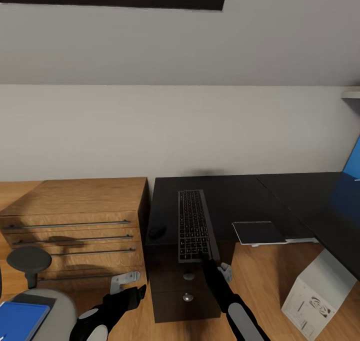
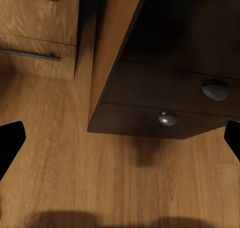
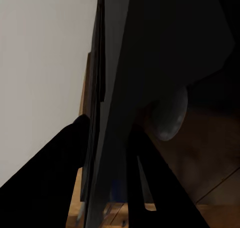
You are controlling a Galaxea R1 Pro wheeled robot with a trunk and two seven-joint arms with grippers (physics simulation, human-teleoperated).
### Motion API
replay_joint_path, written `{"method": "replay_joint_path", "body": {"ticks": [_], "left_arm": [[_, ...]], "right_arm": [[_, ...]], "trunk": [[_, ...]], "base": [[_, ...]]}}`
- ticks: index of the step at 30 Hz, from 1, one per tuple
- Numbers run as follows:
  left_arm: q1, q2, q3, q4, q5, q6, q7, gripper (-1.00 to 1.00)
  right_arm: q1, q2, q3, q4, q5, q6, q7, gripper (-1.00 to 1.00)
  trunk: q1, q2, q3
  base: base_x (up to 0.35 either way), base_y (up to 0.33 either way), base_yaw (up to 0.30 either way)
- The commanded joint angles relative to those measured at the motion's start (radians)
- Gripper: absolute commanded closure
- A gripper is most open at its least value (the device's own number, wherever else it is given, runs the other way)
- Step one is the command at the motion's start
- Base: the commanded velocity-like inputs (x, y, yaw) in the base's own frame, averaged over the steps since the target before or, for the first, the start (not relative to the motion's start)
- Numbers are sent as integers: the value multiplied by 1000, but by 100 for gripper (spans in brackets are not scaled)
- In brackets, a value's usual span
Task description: In the bedroom, organize the workspace by keeping the computer under the desk, ensuring the monitor is on the desk, placing the keyboard on the desk next to the monitor, placing the mouse on the desk next to the keyboard, moving the folder from the swivel chair onto the desk next to the mouse, stacking the notebook on top of the folder with the pen on top of the notebook, and positioning the swivel chair next to the desk.
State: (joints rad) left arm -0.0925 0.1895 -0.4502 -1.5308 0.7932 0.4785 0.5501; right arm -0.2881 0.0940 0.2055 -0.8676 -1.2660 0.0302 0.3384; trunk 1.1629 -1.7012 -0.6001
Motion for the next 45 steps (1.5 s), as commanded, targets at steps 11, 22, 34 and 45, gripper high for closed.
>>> {"method": "replay_joint_path", "body": {"ticks": [11,22,34,45], "left_arm": [[-1,-1,-5,0,8,0,12,-100],[-1,-5,-37,-1,6,-6,68,-100],[-1,-5,-36,0,9,-2,71,-100],[-1,-5,-36,0,9,-1,71,-100]], "right_arm": [[-1,0,0,-2,-12,2,7,100],[0,-34,5,-92,-10,2,4,100],[11,-60,5,-249,-21,13,3,100],[13,-76,6,-252,-24,14,7,100]], "trunk": [[-31,55,24],[-73,132,58],[-119,216,96],[-161,293,131]], "base": [[0,0,0],[-8,0,0],[-265,-177,0],[-279,-246,0]]}}
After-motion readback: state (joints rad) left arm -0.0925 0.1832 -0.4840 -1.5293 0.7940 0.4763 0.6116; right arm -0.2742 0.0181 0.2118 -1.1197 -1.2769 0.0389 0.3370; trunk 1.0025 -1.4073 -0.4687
